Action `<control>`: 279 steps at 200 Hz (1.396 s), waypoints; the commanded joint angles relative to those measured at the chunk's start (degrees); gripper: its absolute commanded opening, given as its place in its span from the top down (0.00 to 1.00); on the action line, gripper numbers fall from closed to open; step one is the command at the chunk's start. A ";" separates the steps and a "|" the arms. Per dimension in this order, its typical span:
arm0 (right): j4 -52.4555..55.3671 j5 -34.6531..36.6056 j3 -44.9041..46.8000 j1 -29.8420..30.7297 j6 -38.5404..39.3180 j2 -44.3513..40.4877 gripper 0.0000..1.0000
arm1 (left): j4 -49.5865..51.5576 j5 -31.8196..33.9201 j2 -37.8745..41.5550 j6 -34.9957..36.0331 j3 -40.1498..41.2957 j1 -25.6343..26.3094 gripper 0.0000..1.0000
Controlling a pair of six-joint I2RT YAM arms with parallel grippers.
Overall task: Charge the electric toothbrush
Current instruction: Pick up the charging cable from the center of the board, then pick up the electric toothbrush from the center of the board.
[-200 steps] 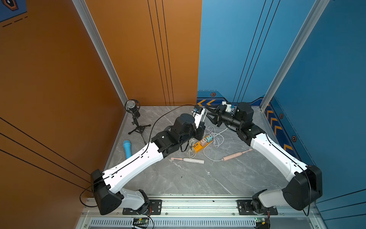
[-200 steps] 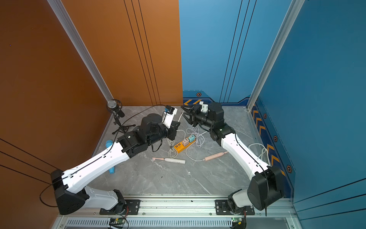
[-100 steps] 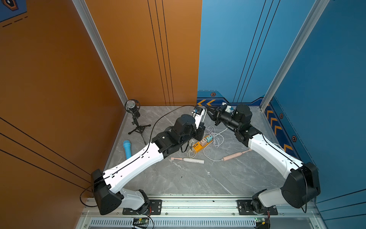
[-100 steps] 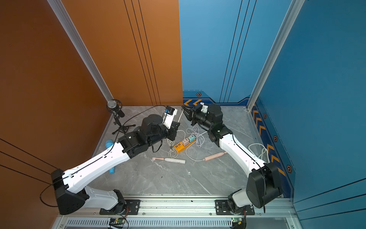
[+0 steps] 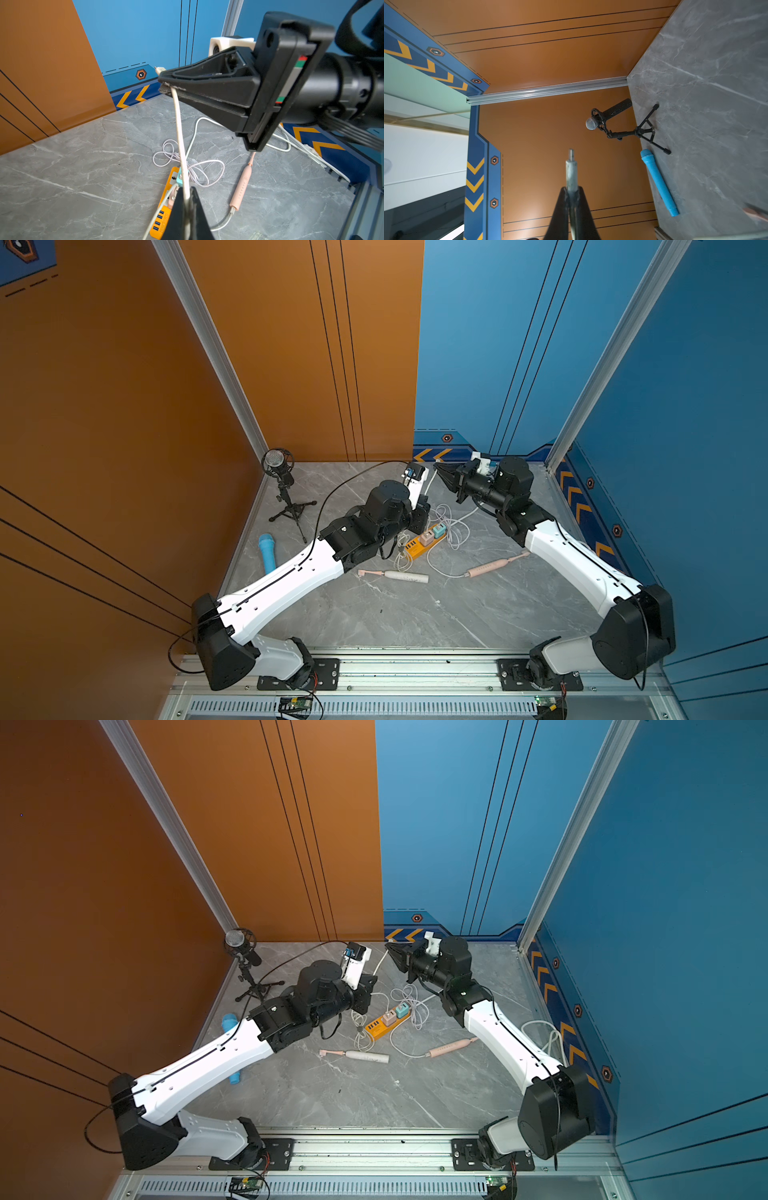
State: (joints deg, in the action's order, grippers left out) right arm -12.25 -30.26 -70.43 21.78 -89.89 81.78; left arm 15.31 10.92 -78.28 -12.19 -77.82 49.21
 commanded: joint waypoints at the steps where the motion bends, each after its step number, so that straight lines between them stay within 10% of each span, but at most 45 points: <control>1: 11.32 -0.14 -8.84 -4.91 18.12 -3.09 1.00 | 2.91 -0.27 3.12 -6.80 1.00 0.81 0.68; 58: 32.73 -18.13 -24.48 -15.06 47.85 1.90 1.00 | 18.92 -0.46 9.73 -36.58 9.76 0.91 0.44; 108: 55.65 -20.22 -30.48 -17.63 73.74 1.88 1.00 | 20.62 -1.01 14.29 -57.93 25.94 3.61 0.32; 184: 55.71 -13.29 -27.05 -14.11 77.74 2.07 1.00 | 20.37 0.11 0.02 -67.31 24.46 5.76 0.18; 279: 51.19 -13.74 -55.90 -11.34 76.45 23.66 1.00 | 19.50 -1.84 -11.69 -72.22 20.43 2.93 0.16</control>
State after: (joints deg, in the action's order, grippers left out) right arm 40.14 -41.04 -120.20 8.14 -13.52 100.07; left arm 34.09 10.00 -87.64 -82.35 -55.55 53.34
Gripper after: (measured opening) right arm 0.071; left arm 0.845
